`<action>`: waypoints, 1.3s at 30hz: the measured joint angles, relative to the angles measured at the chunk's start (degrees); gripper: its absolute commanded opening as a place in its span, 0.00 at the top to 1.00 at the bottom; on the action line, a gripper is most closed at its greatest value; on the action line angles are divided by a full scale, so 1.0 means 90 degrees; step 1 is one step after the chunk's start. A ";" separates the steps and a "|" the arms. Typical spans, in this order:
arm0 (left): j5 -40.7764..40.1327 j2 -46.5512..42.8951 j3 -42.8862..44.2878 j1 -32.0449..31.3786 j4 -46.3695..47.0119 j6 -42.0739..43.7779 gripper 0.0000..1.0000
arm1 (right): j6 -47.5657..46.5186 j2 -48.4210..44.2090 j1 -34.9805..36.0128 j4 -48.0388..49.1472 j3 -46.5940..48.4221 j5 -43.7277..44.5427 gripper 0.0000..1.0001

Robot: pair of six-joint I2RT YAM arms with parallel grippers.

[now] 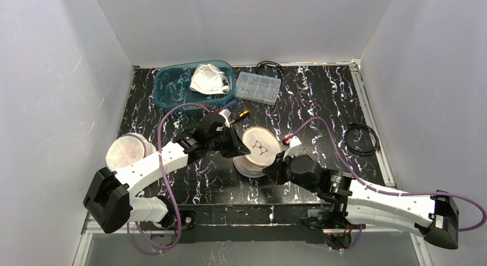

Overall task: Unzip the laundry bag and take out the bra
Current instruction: Unzip the laundry bag at the center of the board.

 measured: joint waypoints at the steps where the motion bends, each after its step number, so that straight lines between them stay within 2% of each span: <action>1: 0.0092 0.0002 -0.0002 0.0012 0.0029 0.0097 1.00 | -0.0085 -0.0024 0.0000 -0.0083 0.0049 -0.0012 0.99; 10: 0.0503 -0.0090 0.0027 0.0085 0.0393 0.1239 0.95 | -0.0612 0.0080 0.0000 -0.0444 0.0500 -0.0418 0.99; 14: 0.0833 -0.0019 0.0454 0.0260 0.0119 0.1865 0.94 | -0.0605 0.0197 0.0002 -0.0170 0.0503 -0.0546 0.99; 18: 0.1508 0.0459 0.0823 0.0610 0.0408 0.2086 0.91 | -0.0510 0.0401 0.0000 0.0398 0.0500 -0.0551 0.99; 19: 0.1666 0.0549 0.0826 0.0661 0.0522 0.2079 0.86 | -0.0447 0.0488 0.0000 0.0563 0.0495 -0.0544 0.99; 24: 0.1945 0.1071 0.0624 0.0882 0.0850 0.1928 0.43 | -0.0192 0.0770 0.0002 0.1127 0.0342 -0.0503 0.99; 25: 0.1943 0.1059 0.0539 0.0882 0.0862 0.1897 0.28 | -0.0136 0.0799 0.0012 0.1197 0.0316 -0.0500 0.99; 26: 0.1916 0.1001 0.0444 0.0879 0.0852 0.1836 0.17 | -0.0095 0.0828 0.0017 0.1246 0.0308 -0.0493 0.99; 27: 0.1877 0.0942 0.0389 0.0879 0.0821 0.1841 0.13 | -0.0063 0.0857 0.0024 0.1299 0.0306 -0.0486 0.99; 33: 0.1372 -0.0223 -0.0151 0.0879 0.0391 0.1571 0.10 | 0.0075 0.0942 0.0036 0.1554 0.0265 -0.0486 0.99; 39: 0.0782 -0.1639 -0.0763 0.0855 -0.0068 0.0831 0.19 | 0.0148 0.1083 0.0049 0.1661 0.0223 -0.0481 0.99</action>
